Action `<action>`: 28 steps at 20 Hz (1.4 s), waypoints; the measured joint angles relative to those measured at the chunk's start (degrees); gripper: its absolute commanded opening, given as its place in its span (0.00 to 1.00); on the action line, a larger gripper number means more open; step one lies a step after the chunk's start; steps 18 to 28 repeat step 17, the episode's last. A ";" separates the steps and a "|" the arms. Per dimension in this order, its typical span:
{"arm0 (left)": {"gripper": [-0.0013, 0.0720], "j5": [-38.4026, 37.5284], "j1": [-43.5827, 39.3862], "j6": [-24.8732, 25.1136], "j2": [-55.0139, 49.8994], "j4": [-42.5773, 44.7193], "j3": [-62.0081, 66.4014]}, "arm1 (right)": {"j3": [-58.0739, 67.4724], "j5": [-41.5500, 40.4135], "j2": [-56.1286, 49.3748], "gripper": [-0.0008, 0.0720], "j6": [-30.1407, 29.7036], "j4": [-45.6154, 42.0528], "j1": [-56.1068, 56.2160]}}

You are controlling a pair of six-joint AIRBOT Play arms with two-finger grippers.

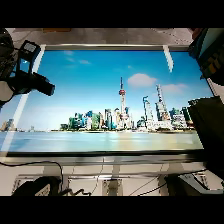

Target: Fold the clothes and pants, and hang the long-sleeved shirts on hangers.

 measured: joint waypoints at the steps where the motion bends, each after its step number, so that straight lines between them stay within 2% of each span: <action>1: 0.04 -0.02 0.00 0.00 -0.09 0.00 0.00 | -0.04 -0.09 -0.02 0.89 -0.96 0.24 3.06; 2: 0.04 0.00 0.00 0.00 -0.09 0.00 0.00 | -0.11 -0.61 -0.02 0.80 -2.23 0.07 7.28; 3: 0.04 0.02 0.00 0.00 -0.11 0.00 0.00 | -0.09 -1.44 -0.02 0.76 -3.43 -0.15 12.35; 5: 0.04 0.00 0.00 0.00 -0.13 0.00 0.00 | 0.15 -2.75 0.00 0.75 -6.16 0.20 24.30; 6: 0.04 0.02 0.00 0.00 -0.13 0.00 0.00 | 0.59 -3.41 0.00 0.57 -7.76 0.11 30.53; 7: 0.04 0.00 0.00 0.00 -0.13 0.00 0.00 | 1.27 -3.93 0.00 0.30 -9.42 0.15 37.64; 8: 0.04 0.00 0.00 0.00 -0.13 0.00 0.00 | 2.03 -4.24 0.02 0.11 -10.86 0.33 44.15; 9: 0.04 0.00 0.00 0.00 -0.13 0.02 0.00 | 2.97 -4.44 0.02 0.06 -12.15 0.13 50.90; 12: 0.04 0.00 0.00 0.00 -0.13 0.02 0.00 | 5.60 -5.81 0.04 0.06 -14.93 -2.38 68.37; 16: 0.04 0.00 0.00 0.00 -0.13 0.02 0.00 | 6.97 -6.88 0.00 0.06 -17.29 -8.74 82.12; 28: 0.04 0.00 0.00 -0.02 -0.13 0.02 0.00 | 7.15 -7.10 0.00 0.06 -17.57 -9.66 83.71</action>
